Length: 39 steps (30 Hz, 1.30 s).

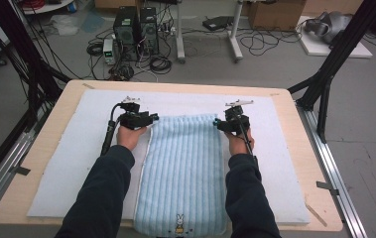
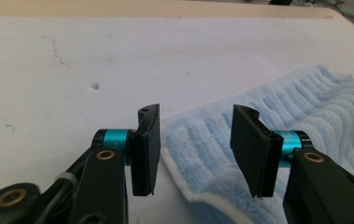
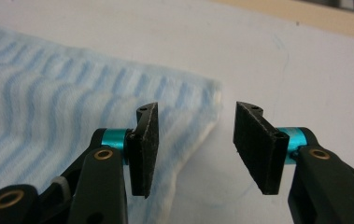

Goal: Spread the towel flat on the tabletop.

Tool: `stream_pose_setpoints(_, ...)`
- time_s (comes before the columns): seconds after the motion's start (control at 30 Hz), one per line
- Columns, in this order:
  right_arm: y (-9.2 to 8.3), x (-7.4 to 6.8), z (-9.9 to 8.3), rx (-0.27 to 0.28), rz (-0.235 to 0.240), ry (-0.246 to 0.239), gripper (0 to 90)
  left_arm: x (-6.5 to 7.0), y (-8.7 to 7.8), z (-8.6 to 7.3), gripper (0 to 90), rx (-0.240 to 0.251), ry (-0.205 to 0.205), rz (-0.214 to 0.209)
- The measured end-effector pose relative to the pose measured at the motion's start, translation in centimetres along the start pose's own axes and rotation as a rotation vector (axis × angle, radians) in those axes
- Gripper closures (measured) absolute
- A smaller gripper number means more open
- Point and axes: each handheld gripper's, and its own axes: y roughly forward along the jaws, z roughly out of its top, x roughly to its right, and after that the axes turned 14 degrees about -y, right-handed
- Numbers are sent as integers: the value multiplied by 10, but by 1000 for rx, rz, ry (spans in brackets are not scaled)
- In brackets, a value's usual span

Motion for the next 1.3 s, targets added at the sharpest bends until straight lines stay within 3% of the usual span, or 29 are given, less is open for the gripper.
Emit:
stream_pose_setpoints(0.03,1,0,3,8,-2,-3,503,2,4,0,529,-16,9,11)
stream_pose_setpoints(0.1,7,1,10,-26,-3,-12,498,4,9,0,528,-31,7,22)
stream_pose_setpoints(0.27,21,-1,18,-59,-16,-25,502,9,23,-9,568,-116,64,75)
stream_pose_setpoints(0.37,30,-4,16,-93,-9,-40,508,15,24,-12,669,-109,153,120)
stream_pose_setpoints(0.43,35,-6,14,-115,6,-45,520,15,23,-13,844,-116,169,109)
stream_pose_setpoints(0.53,44,-10,10,-158,46,-63,588,16,24,-12,877,-116,163,112)
stream_pose_setpoints(0.57,43,-11,10,-146,49,-58,627,15,23,-12,879,-115,156,113)
stream_pose_setpoints(0.67,42,-13,10,-144,65,-77,821,12,21,-7,882,-73,137,114)
stream_pose_setpoints(0.7,42,-13,11,-143,73,-83,842,11,19,-4,882,-46,134,109)
stream_pose_setpoints(0.9,45,-18,15,-69,35,-122,859,10,9,19,882,76,140,89)
stream_pose_setpoints(1.07,45,-17,18,-30,-19,-122,858,7,15,21,881,62,136,102)
stream_pose_setpoints(1.13,47,-18,18,-53,-25,-110,822,8,18,17,853,42,127,109)
stream_pose_setpoints(1.2,50,-19,16,-74,-27,-107,637,8,21,13,663,1,88,119)
stream_pose_setpoints(1.23,51,-18,14,-86,-22,-79,572,8,20,12,615,0,86,116)
stream_pose_setpoints(1.3,45,-15,12,-65,-8,-64,565,6,16,8,599,2,86,122)
